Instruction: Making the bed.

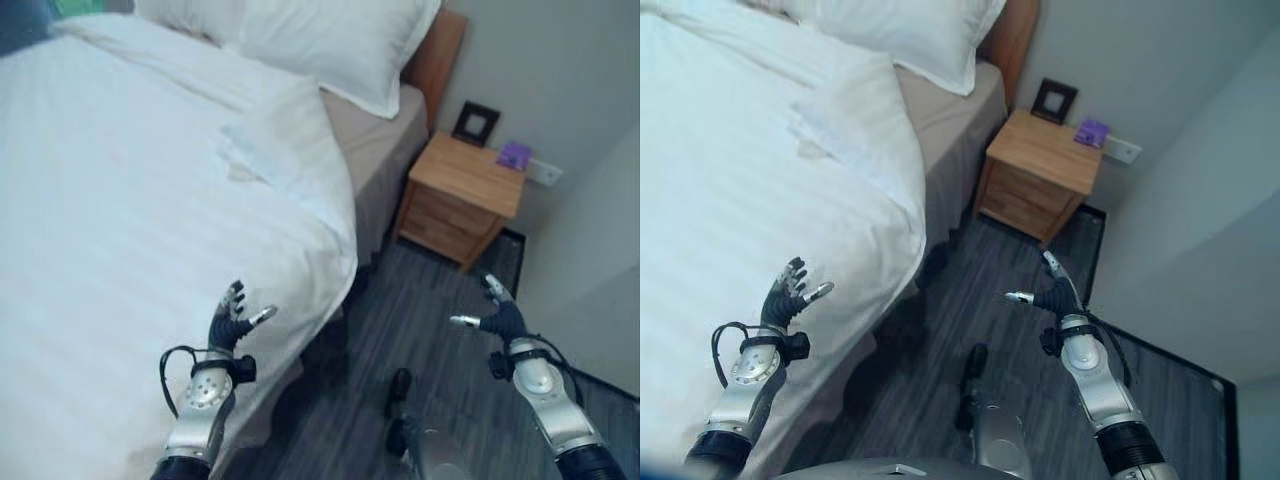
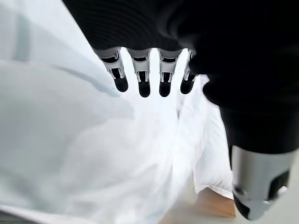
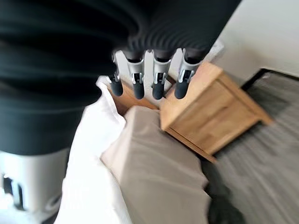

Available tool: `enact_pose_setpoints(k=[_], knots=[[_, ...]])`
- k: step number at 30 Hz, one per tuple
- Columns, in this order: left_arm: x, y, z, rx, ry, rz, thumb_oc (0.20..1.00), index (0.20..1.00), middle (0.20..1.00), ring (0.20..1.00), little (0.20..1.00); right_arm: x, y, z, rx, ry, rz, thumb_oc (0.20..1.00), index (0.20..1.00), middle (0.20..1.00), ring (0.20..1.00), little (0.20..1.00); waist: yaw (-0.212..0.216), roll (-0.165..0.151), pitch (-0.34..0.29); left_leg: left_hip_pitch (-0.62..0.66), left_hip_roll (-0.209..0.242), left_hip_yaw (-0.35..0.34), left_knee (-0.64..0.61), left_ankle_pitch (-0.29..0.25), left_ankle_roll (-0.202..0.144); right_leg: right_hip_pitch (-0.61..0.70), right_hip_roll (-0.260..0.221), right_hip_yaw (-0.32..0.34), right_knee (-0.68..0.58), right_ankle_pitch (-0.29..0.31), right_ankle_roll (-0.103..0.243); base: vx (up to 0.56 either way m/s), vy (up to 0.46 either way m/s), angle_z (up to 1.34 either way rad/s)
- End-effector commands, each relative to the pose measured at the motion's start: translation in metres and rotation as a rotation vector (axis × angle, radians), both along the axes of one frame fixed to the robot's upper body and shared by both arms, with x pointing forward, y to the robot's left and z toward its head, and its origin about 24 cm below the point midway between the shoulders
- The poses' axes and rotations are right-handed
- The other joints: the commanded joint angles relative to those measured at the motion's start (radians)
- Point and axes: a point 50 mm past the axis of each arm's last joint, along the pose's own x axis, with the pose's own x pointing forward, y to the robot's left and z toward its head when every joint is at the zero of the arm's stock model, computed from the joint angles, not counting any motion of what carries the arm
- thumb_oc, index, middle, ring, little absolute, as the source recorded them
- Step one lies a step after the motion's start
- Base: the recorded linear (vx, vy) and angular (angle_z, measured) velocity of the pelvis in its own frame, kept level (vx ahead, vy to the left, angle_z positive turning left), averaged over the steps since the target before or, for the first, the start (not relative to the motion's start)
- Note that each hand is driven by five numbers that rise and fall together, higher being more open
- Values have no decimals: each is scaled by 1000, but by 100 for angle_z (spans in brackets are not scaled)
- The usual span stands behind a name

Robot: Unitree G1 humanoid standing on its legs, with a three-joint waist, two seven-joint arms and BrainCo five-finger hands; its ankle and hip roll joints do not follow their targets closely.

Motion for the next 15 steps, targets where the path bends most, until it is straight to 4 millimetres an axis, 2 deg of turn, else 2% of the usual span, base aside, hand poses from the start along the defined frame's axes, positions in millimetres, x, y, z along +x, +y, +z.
enact_pose_setpoints(k=[1,2,3,4,5,6,7,8,9,10,12,14,15], knots=[[9,7,35,106,-157,-59,1000,1000,1000,1000,1000,7,8,12,-5,-64,38,1000,1000,1000,1000,1000,-37,5,-8,-83,204,-17,-135,-4,42,119,-154,34,-78,-15,386,460,-221,25],[8,6,34,81,-158,-53,1000,1000,1000,1000,1000,8,6,10,-24,-53,48,1000,1000,1000,1000,1000,-38,19,-12,-87,220,-28,-113,20,33,131,-143,37,-76,-21,376,538,-307,23],[1,4,33,23,-175,-37,1000,1000,1000,1000,1000,9,6,13,-43,-54,64,1000,1000,1000,1000,1000,-39,52,-16,-114,266,-46,-14,62,14,154,-110,33,-69,-53,341,351,-242,17],[1,4,33,23,-175,-37,1000,1000,1000,1000,1000,9,6,13,-43,-54,65,1000,1000,1000,1000,1000,-41,50,-18,-118,264,-48,-14,64,14,151,-113,32,-70,-52,340,319,-239,-3],[0,4,36,7,-194,-37,1000,1000,1000,1000,1000,10,5,16,-48,-68,74,1000,1000,1000,1000,1000,-36,60,-19,-147,281,-60,60,109,7,172,-96,28,-79,-68,323,187,-207,-43],[0,3,43,2,-228,-43,1000,1000,1000,1000,1000,13,5,21,-58,-86,86,1000,1000,1000,1000,1000,-29,67,-15,-186,294,-80,152,166,-6,202,-72,26,-88,-89,299,383,-395,-53],[2,3,55,-9,-288,-47,1000,1000,1000,1000,1000,16,4,28,-69,-110,105,1000,1000,1000,1000,1000,-5,62,6,-263,315,-121,349,240,2,249,-50,30,-88,-134,257,268,-300,-81],[3,3,55,-8,-289,-47,1000,1000,1000,1000,1000,16,4,28,-68,-111,105,1000,1000,1000,1000,1000,-8,59,4,-269,312,-124,351,243,2,246,-53,28,-88,-132,256,260,-281,-84],[5,1,63,-17,-330,-48,1000,1000,1000,1000,1000,18,3,33,-78,-127,107,1000,1000,1000,1000,1000,5,47,22,-320,312,-128,431,256,13,269,-56,27,-88,-151,241,171,-159,-96],[6,0,71,-34,-372,-47,1000,1000,1000,1000,1000,20,2,36,-86,-135,111,1000,1000,1000,1000,1000,17,33,31,-357,297,-118,452,239,28,284,-61,29,-88,-163,235,268,-187,-56],[6,-4,87,-73,-460,-50,1000,1000,1000,1000,1000,24,2,44,-106,-160,125,1000,1000,1000,1000,1000,55,24,61,-460,241,-117,484,150,47,322,-62,39,-88,-189,239,255,-98,-31],[4,-7,99,-84,-523,-71,1000,1000,1000,1000,1000,25,5,51,-114,-186,152,1000,1000,1000,1000,1000,77,26,68,-504,188,-80,361,93,70,340,-63,41,-88,-204,253,263,-21,-36],[3,-8,105,-86,-555,-79,1000,1000,1000,1000,1000,26,5,53,-114,-194,158,1000,1000,1000,1000,1000,83,27,64,-525,161,-52,286,106,80,350,-64,39,-88,-215,258,274,1,-17]])
